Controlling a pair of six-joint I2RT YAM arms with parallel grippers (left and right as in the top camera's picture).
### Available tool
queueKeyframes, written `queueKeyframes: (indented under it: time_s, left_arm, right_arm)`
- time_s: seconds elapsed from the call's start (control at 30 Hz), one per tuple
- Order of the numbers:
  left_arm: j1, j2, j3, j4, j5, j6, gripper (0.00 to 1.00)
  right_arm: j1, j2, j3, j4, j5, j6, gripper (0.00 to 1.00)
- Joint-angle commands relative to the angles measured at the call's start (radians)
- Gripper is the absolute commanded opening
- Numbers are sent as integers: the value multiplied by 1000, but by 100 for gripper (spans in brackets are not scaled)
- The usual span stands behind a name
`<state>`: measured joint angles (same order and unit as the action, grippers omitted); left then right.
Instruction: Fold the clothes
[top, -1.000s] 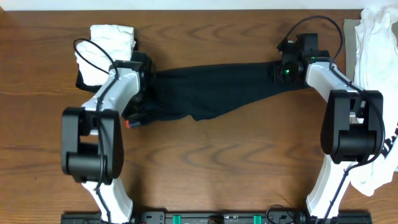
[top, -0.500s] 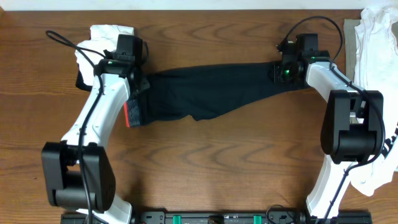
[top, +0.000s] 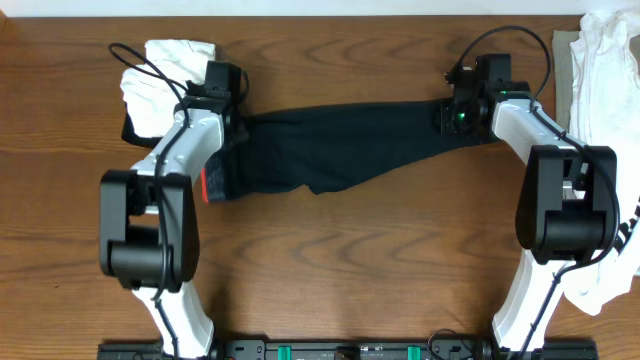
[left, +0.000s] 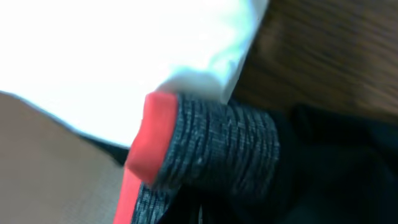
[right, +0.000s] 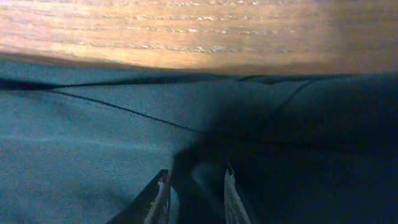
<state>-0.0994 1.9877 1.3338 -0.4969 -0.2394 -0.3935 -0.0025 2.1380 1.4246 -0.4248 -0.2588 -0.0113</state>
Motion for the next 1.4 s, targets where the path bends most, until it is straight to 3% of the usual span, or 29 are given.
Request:
queueKeyframes:
  time_s: [0.0, 0.3, 0.5, 0.7, 0.73, 0.8, 0.9, 1.0, 1.2, 1.37]
  left_arm:
    - [26, 45, 2, 27, -17, 20, 6]
    - [67, 44, 3, 31, -17, 117, 6]
    - [75, 42, 4, 28, -12, 116, 6]
    - [41, -51, 22, 27, -4, 116, 8]
    - [36, -67, 26, 27, -4, 116, 9]
    - [17, -126, 32, 27, -4, 116, 13]
    - [-14, -223, 33, 12, -4, 116, 32]
    - [-42, -296, 32, -34, -4, 106, 35]
    - [-77, -345, 32, -164, -1, 74, 38]
    - [-84, -344, 27, -241, -1, 74, 48]
  right_arm:
    - [7, -6, -2, -15, 98, 2, 28]
    - [-34, -91, 16, -6, 115, 1, 30]
    - [-99, -146, 16, -45, 182, -4, 34]
    - [-202, -150, 16, -126, 118, -5, 37]
    - [-214, -150, 16, -131, 106, -5, 37]
    - [-247, -150, 16, -142, 85, -5, 54]
    - [-299, -150, 16, -151, 65, -6, 59]
    - [-340, -150, 16, -157, 34, -6, 65]
    - [-394, -149, 14, -153, -12, 19, 68]
    - [-417, -139, 14, -124, -20, 68, 69]
